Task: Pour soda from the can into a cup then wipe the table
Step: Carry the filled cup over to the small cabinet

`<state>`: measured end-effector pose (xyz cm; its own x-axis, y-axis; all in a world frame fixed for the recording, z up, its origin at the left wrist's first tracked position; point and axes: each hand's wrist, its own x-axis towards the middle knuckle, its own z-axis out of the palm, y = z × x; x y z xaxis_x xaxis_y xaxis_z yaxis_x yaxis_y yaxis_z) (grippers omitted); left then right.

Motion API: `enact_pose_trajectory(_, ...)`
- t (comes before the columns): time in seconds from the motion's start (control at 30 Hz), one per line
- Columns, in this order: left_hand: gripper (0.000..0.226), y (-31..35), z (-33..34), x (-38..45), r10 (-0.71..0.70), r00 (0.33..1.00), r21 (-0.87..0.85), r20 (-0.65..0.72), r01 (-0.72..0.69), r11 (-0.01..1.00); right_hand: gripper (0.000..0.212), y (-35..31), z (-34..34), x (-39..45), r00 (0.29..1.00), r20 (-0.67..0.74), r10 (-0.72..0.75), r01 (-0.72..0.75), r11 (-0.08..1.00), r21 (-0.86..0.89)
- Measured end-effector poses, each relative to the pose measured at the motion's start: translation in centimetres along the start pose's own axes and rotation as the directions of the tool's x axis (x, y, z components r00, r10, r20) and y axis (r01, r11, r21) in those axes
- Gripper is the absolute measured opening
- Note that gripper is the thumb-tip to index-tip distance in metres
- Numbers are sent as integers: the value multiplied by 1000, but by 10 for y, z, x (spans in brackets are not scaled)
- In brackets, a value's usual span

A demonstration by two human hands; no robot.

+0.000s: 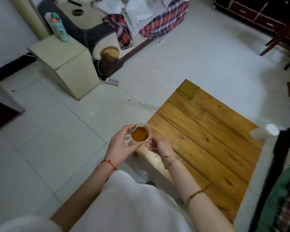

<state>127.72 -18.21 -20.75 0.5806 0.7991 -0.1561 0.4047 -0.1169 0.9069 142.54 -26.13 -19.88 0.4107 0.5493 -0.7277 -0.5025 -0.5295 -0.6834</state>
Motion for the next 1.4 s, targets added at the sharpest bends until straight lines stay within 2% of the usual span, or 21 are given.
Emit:
enact_pose_trajectory(0.23, 65, -43, -125, 13, -4, 987, 12, -158, 6, 1000, 32, -21, 138, 23, 991, 132, 31, -18, 995, -102)
enact_pose_trajectory(0.53, 65, -93, -292, 31, -29, 951, 56, -306, 49, 997, 25, -40, 323, 48, 954, 297, 35, 10, 988, -151)
enact_pose_trajectory(0.87, 67, -131, -400, 67, -79, 900, 44, -429, 108, 993, 28, -71, 450, 82, 921, 386, 56, 53, 962, -267)
enact_pose_trajectory(1.13, 65, -154, -484, 147, -111, 862, 17, -495, 138, 990, 31, -124, 547, 146, 889, 456, 45, 106, 948, -300)
enact_pose_trajectory(1.4, 63, -159, -592, 266, -88, 838, 41, -539, 131, 991, 28, -221, 662, 230, 862, 505, 47, 136, 938, -318)
